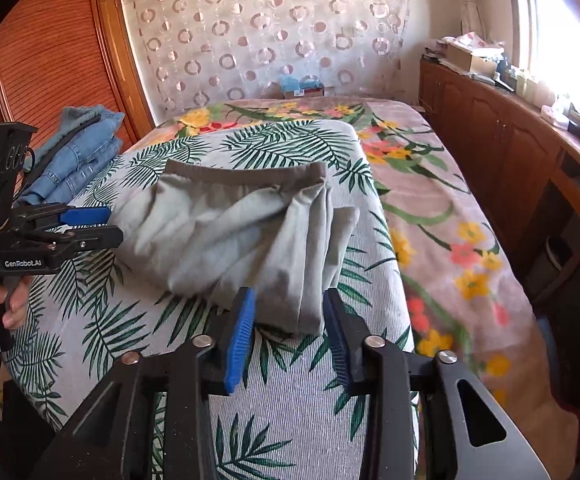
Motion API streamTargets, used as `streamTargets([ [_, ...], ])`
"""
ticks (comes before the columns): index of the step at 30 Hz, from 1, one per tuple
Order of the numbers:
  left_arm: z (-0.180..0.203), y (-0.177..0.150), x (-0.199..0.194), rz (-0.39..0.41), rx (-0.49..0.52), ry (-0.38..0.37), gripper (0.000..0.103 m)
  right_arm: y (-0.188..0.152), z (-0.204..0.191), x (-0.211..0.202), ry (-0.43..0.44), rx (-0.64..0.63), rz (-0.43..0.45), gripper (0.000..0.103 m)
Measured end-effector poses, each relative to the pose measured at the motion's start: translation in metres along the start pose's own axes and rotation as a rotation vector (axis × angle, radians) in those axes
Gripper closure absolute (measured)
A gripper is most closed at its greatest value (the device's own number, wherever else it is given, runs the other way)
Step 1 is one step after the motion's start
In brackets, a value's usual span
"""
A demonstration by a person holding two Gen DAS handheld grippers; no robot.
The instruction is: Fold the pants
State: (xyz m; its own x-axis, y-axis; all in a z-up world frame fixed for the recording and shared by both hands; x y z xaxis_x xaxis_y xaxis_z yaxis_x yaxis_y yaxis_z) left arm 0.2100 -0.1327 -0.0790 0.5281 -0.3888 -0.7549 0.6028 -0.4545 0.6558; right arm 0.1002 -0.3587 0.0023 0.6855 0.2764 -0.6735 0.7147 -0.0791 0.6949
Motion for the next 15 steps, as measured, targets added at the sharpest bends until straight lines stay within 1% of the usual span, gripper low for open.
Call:
streamTargets([
  [1, -0.001, 0.0, 0.002, -0.004, -0.001, 0.0, 0.039, 0.001, 0.0, 0.001, 0.004, -0.001, -0.007, 0.072],
  [4, 0.001, -0.001, 0.008, -0.019, 0.007, 0.006, 0.039, 0.0, 0.001, 0.003, 0.001, -0.012, -0.021, 0.082],
  [6, 0.002, -0.002, 0.011, -0.027, 0.013, 0.014, 0.039, 0.001, 0.001, 0.005, -0.016, -0.023, -0.028, 0.098],
  [10, 0.001, -0.003, 0.015, -0.046, 0.015, 0.018, 0.039, 0.001, 0.009, -0.001, -0.023, -0.016, -0.032, 0.103],
  [13, 0.001, -0.004, 0.016, -0.046, 0.013, 0.017, 0.039, 0.001, 0.016, -0.007, -0.05, -0.016, -0.024, 0.103],
  [15, 0.001, -0.005, 0.016, -0.045, 0.011, 0.015, 0.039, -0.002, 0.019, -0.012, -0.047, -0.001, -0.016, 0.103],
])
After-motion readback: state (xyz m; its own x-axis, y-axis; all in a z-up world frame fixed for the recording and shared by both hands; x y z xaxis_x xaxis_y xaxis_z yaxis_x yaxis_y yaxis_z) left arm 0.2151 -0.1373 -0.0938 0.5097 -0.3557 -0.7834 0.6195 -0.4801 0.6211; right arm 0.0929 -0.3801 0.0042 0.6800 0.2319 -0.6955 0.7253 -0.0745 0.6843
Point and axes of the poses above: each gripper's, at about its wrist camera, not at the fingertips, and x roughly the way its jaws point, z to its right, y to its top, the point moved 1 cm from there along x, roughly the way its jaws point, and after that the axes turned 11 degrees about x, right-handed, at the moved point
